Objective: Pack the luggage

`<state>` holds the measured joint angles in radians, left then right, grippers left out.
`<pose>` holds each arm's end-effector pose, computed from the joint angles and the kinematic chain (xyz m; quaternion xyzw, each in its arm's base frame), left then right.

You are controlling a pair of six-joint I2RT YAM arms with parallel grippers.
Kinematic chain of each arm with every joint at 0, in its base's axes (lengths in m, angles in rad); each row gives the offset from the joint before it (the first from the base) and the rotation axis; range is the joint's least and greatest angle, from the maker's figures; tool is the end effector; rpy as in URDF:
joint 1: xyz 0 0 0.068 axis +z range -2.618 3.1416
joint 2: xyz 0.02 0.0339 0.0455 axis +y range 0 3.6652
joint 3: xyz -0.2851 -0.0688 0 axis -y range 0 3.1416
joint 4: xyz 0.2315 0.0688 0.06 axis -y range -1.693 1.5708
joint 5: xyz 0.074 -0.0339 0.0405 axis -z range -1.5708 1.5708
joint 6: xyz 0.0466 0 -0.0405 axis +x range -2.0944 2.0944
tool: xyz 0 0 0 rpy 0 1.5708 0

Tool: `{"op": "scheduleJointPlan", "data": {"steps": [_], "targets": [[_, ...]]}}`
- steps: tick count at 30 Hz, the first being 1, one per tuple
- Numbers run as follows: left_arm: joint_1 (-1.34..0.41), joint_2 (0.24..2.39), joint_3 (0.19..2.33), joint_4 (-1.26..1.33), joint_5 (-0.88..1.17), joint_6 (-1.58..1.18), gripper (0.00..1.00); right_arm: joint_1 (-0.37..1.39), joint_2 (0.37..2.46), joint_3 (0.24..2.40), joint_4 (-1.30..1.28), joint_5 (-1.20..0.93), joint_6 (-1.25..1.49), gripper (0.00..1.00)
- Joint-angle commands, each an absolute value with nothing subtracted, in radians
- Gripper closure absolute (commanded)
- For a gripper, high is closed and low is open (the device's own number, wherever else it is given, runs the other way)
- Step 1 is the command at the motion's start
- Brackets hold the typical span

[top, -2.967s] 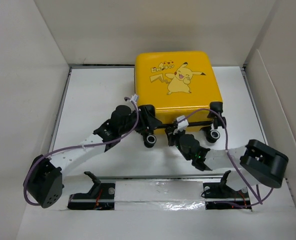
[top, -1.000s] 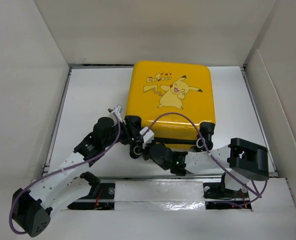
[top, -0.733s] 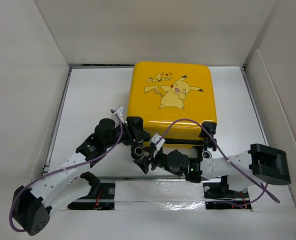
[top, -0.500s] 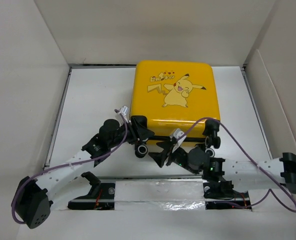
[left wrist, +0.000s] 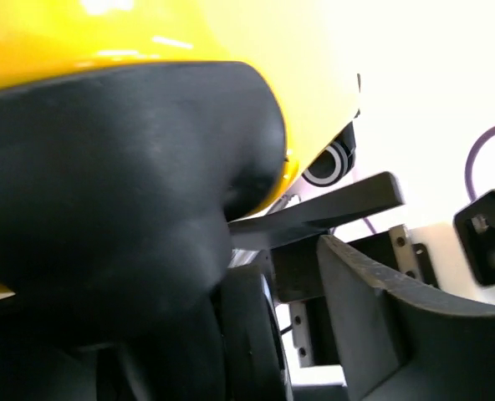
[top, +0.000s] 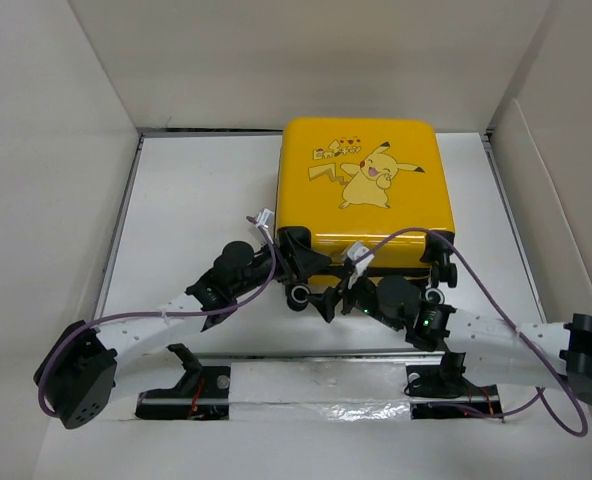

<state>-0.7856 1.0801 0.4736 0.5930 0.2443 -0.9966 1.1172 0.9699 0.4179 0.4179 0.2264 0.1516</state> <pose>0.1541 -0.1701 0.2807 0.0107 0.7116 -0.5967 0.3707 0.0996 0.1803 0.2624 -0.2815 0.6971 0.3191 0.5771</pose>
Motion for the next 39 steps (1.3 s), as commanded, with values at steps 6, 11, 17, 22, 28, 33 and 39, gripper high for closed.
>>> {"op": "scheduleJointPlan", "data": {"steps": [6,11,17,22,28,33,39], "targets": [[-0.785,1.037,0.557,0.723,0.218,-0.9,0.15,1.109,1.121,0.552,0.583,0.156,0.084,0.06],[-0.767,1.022,0.545,0.71,0.216,-0.907,0.11,1.082,1.186,0.569,0.704,0.175,0.077,0.05],[-0.739,0.982,0.512,0.69,0.221,-0.914,0.1,1.081,1.238,0.595,0.799,0.169,0.077,0.05],[-0.729,0.942,0.502,0.634,0.199,-0.89,0.1,1.081,1.232,0.552,0.906,0.23,0.094,0.08],[-0.719,0.887,0.495,0.56,0.166,-0.859,0.11,1.062,1.271,0.581,0.922,0.233,0.106,0.27],[-0.719,0.862,0.5,0.488,0.14,-0.825,0.12,1.051,1.304,0.595,0.934,0.216,0.112,0.5],[-0.71,0.668,0.445,0.243,-0.116,-0.778,0.3,1.042,1.281,0.592,0.91,0.206,0.114,0.63]]}}
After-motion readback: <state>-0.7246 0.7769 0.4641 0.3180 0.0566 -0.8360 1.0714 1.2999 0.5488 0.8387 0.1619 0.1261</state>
